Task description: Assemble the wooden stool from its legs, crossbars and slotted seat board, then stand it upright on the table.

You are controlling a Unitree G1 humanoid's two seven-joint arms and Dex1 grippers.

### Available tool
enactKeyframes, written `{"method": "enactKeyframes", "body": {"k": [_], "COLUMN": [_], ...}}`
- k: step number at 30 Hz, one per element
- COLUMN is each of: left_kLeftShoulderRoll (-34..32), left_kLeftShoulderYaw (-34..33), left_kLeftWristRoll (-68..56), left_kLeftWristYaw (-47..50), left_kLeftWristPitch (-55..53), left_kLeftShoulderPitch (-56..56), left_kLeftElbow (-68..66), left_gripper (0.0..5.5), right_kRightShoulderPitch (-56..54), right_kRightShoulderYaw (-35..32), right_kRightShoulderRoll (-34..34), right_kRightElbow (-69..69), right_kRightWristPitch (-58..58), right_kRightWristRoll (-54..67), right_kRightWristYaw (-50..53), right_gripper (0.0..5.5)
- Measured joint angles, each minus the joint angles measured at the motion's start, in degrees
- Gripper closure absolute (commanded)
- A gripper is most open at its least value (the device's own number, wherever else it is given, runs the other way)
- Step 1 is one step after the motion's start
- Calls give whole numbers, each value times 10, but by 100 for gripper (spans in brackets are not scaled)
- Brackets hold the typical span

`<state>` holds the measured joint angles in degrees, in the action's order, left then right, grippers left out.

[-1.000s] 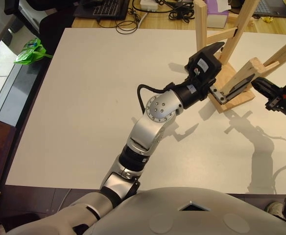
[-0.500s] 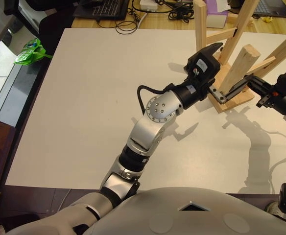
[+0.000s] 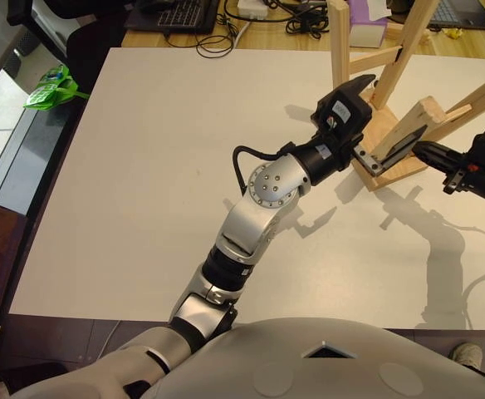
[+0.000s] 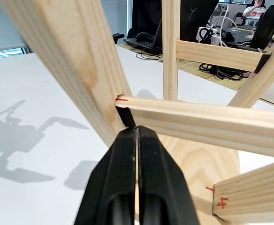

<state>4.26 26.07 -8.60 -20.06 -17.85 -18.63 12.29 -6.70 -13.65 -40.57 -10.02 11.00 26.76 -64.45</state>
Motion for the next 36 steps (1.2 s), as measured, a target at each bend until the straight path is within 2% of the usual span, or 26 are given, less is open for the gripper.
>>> {"method": "enactKeyframes", "body": {"k": [7,12,15,19,25,36], "left_kLeftShoulderRoll": [0,0,0,-1,-2,-2], "left_kLeftShoulderYaw": [-2,-2,-1,4,9,9], "left_kLeftWristRoll": [0,-1,-1,-1,1,1], "left_kLeftWristYaw": [0,-6,-7,-8,-4,-1], "left_kLeftWristPitch": [1,6,6,7,12,25], "left_kLeftShoulderPitch": [0,0,0,2,3,3], "left_kLeftElbow": [-7,-12,-12,-12,-13,-31], "left_gripper": [10,10,10,10,10,10], "right_kRightShoulderPitch": [-12,-55,-55,3,-9,-37], "right_kRightShoulderYaw": [-46,-85,-62,-1,22,-42], "right_kRightShoulderRoll": [-16,5,39,54,61,107], "right_kRightElbow": [30,65,88,70,27,43], "right_kRightWristPitch": [71,111,81,29,-22,-10], "right_kRightWristRoll": [65,128,95,9,-36,76], "right_kRightWristYaw": [4,65,108,125,162,172], "right_gripper": [546,546,546,546,546,546]}}
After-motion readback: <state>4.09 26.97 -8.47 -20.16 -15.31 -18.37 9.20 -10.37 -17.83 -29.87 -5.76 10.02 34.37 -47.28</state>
